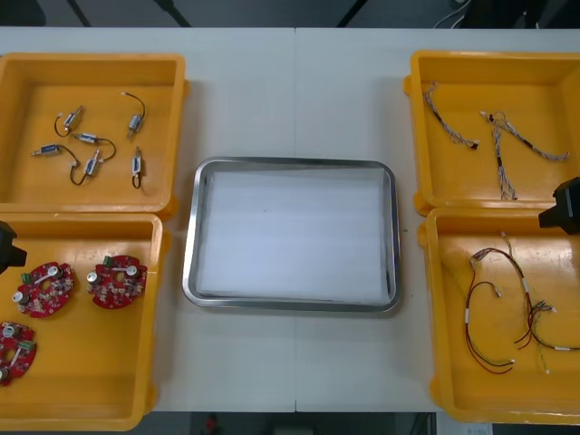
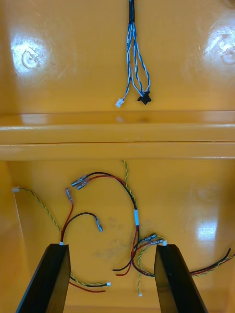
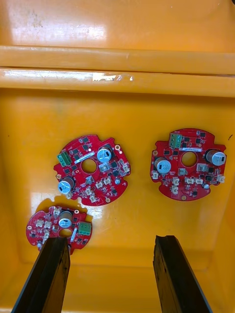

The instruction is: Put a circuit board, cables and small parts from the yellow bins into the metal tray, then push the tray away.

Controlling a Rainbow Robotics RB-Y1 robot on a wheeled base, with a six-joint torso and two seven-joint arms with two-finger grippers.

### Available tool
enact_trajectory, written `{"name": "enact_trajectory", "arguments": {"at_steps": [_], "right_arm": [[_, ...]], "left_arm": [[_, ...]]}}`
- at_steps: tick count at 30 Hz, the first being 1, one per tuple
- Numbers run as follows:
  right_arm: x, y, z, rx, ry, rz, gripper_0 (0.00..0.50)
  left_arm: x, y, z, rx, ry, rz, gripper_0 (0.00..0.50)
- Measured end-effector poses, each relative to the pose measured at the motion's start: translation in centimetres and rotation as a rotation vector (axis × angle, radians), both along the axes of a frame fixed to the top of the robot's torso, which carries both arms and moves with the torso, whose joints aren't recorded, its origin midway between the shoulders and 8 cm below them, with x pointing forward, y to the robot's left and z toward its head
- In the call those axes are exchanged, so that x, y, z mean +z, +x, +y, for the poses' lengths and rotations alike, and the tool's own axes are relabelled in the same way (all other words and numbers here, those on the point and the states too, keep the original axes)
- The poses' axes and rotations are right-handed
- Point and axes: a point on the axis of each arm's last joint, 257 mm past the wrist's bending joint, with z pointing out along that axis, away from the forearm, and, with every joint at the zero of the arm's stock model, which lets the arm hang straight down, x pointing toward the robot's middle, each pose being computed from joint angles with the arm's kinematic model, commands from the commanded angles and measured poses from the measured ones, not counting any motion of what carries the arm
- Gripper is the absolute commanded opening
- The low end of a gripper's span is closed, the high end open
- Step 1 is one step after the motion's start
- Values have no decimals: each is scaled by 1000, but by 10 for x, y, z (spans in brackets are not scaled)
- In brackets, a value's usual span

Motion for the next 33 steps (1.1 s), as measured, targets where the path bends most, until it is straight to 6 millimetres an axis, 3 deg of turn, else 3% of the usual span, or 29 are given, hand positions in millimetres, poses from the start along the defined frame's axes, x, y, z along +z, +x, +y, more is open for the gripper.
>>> {"name": "enact_trajectory", "arguments": {"at_steps": [33], "right_arm": [[0,0,0,0,0,0,500]], "left_arm": [[0,0,0,0,0,0,500]]}}
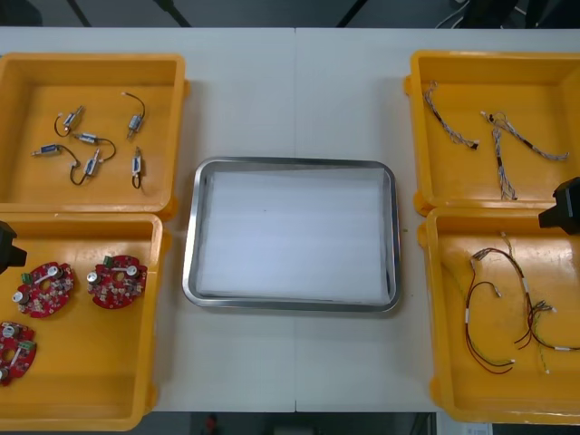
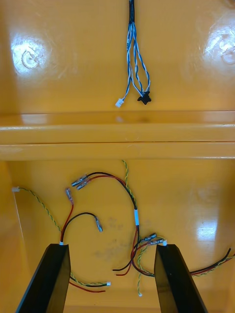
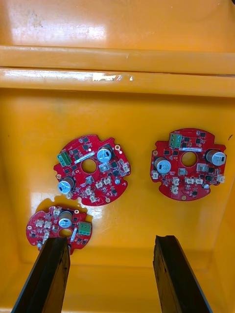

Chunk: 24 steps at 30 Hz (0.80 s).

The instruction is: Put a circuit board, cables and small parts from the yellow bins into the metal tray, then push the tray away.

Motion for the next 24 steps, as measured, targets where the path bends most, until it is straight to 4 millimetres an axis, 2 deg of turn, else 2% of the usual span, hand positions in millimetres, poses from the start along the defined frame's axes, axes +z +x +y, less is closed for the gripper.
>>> {"name": "enact_trajectory", "arguments": {"at_steps": [24], "right_arm": [[0,0,0,0,0,0,500]], "left_arm": [[0,0,0,0,0,0,500]]}}
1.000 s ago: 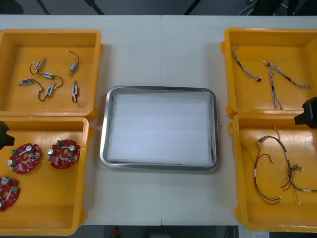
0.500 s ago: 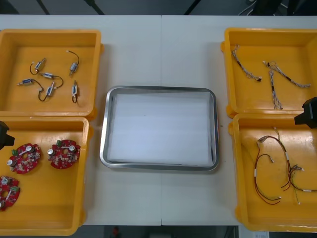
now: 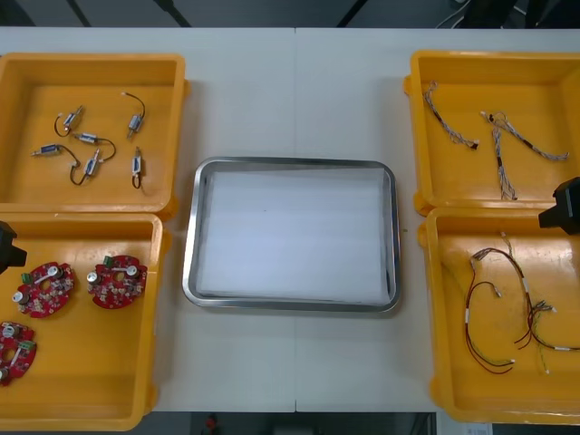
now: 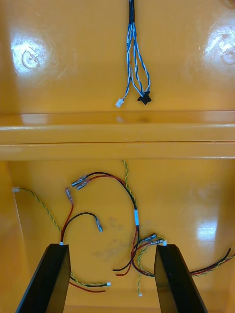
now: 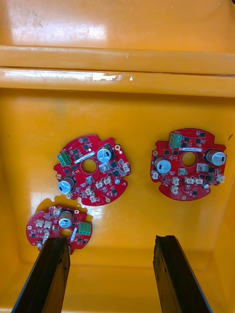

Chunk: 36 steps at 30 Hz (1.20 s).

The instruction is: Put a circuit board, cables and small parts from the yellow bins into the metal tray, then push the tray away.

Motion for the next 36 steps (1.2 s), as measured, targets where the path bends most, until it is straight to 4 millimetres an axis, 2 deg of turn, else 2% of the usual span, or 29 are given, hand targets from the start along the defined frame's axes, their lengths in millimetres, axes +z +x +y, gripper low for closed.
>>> {"name": "enact_trajectory", "arguments": {"at_steps": [36], "right_arm": [[0,0,0,0,0,0,500]], "left_arm": [[0,0,0,0,0,0,500]]}}
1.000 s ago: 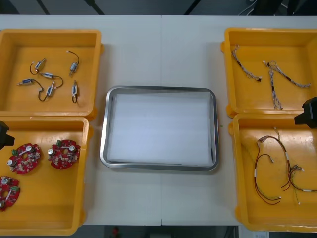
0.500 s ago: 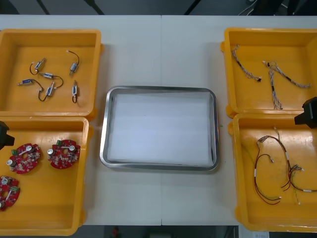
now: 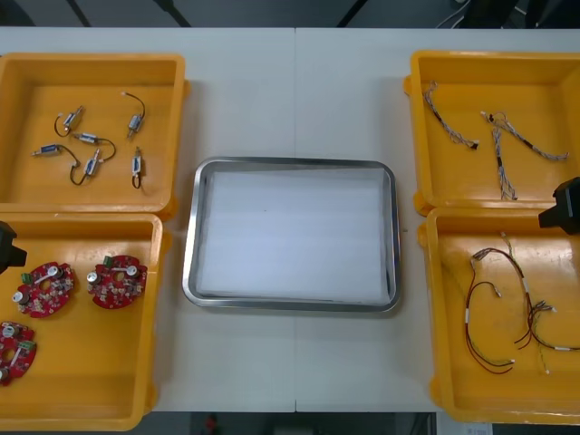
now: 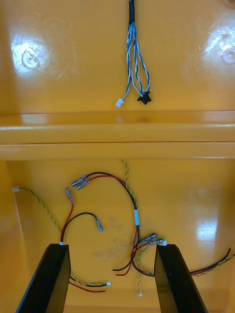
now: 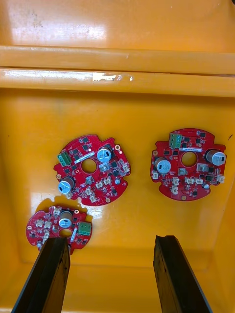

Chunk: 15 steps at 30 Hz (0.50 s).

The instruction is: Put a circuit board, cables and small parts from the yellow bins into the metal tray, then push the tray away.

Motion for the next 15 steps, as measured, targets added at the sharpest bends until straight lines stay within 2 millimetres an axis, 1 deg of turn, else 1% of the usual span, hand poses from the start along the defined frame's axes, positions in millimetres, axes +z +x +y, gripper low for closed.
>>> {"name": "enact_trajectory", "arguments": {"at_steps": [15], "right_arm": [[0,0,0,0,0,0,500]], "left_arm": [[0,0,0,0,0,0,500]]}}
